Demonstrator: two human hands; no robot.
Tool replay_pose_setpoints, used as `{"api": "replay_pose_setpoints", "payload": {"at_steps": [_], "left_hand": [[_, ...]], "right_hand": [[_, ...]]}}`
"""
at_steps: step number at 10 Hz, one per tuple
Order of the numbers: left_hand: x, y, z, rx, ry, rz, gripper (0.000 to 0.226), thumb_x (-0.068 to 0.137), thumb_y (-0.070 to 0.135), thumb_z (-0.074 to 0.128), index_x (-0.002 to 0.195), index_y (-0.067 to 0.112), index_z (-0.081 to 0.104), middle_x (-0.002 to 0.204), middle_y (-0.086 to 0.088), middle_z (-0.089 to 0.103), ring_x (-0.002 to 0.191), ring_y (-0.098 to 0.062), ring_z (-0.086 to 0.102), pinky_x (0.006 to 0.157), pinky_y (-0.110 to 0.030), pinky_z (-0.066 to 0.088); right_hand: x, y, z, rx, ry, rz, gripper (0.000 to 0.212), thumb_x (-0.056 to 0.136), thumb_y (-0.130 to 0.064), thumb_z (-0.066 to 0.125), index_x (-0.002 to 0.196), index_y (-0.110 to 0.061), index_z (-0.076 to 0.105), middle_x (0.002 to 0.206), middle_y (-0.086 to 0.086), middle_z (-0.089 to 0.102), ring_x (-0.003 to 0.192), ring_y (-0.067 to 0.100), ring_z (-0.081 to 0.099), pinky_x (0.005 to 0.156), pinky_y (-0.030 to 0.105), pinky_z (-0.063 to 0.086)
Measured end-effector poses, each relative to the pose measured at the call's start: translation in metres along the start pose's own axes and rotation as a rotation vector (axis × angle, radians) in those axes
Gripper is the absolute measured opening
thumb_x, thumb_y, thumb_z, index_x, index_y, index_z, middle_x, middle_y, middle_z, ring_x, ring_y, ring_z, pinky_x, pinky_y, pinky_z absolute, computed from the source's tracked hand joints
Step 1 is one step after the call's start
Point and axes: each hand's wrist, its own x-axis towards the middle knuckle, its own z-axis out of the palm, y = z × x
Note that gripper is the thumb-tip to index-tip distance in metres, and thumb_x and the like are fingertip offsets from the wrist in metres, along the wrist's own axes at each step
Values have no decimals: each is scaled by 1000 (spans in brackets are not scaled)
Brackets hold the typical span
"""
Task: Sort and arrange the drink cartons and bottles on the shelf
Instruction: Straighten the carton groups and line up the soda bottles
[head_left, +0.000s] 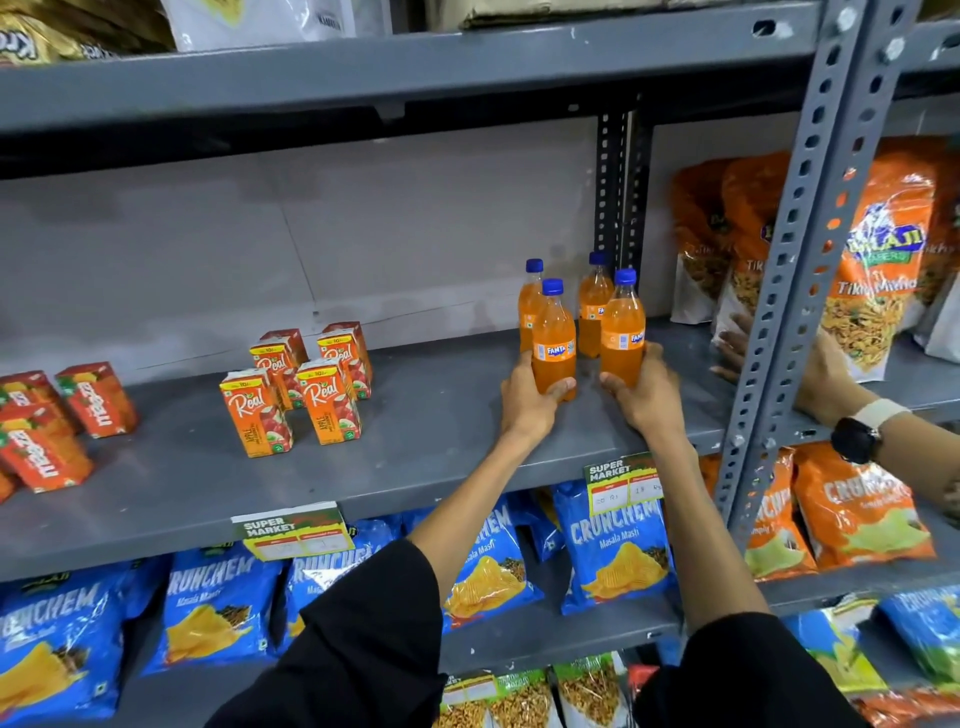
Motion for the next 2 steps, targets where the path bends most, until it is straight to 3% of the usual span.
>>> {"api": "replay_pose_setpoints", "payload": {"at_steps": [2], "left_hand": [[-5,1,-8,-1,-64,8,70,87,26,76,146,14,40,145,-11,55,133,-30,54,110,-46,44]], "right_hand": [[-29,-7,-2,0,72,-26,61,92,-18,70,142,-3,38,129,21,62,121,40,62,97,46,49]]}}
